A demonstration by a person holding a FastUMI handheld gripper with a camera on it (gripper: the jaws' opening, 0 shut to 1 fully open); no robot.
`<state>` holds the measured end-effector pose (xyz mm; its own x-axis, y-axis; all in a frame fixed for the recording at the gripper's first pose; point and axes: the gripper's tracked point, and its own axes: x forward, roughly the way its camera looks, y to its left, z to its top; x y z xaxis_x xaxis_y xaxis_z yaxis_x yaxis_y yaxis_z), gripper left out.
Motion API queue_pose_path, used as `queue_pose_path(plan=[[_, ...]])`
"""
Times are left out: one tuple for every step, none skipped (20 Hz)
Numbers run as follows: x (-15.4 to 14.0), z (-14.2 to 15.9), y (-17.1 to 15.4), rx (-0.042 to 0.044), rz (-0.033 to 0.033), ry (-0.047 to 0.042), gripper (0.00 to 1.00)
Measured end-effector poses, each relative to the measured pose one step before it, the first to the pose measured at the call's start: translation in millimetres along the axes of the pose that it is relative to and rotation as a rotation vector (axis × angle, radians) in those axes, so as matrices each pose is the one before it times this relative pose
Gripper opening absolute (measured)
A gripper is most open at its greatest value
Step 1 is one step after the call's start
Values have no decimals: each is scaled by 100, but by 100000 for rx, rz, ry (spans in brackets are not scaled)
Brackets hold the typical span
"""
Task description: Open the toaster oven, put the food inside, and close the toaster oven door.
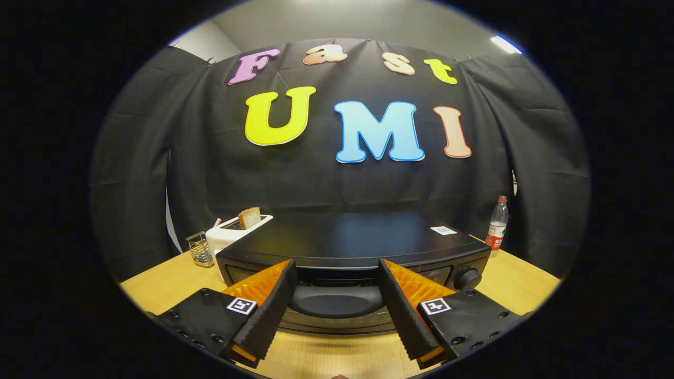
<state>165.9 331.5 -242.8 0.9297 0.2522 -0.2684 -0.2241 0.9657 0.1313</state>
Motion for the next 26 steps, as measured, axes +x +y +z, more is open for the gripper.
queue_pose_path(plan=[[-145,-280,-98,403,1,112,97],[-404,-130,4,17,-100,628,97],[-434,-44,38,-208,-124,-73,97],[-570,-209,-4,-223,-61,507,97],[-550,-367,5,78,-9,236,97],[-645,-271,-4,5,120,725,97],[-549,-378,71,-62,43,448,97],[-552,-363,1,-19,-7,798,97],[-398,-299,-23,218,-17,705,97],[-338,-263,21,578,-43,633,97],[-365,-369,-7,424,9,794,97],[-362,-265,34,216,-20,609,97],[-325,-355,8,-188,32,826,97],[-311,-386,49,-39,-141,961,97],[-364,-500,13,409,-147,1202,97],[-324,-458,60,-784,-321,743,98],[-441,-470,147,-1608,-260,1289,98],[-244,-338,0,-630,-226,854,98],[-378,-623,-110,50,-61,1198,98],[-275,-552,-37,501,-66,1020,98],[-312,-608,29,1245,104,2020,98],[-247,-425,80,901,-9,940,98],[-123,-670,127,-153,295,1933,98],[-257,-357,-14,-470,161,385,98],[-187,-469,28,-430,181,1316,98],[-158,-643,-92,-717,-47,669,98]])
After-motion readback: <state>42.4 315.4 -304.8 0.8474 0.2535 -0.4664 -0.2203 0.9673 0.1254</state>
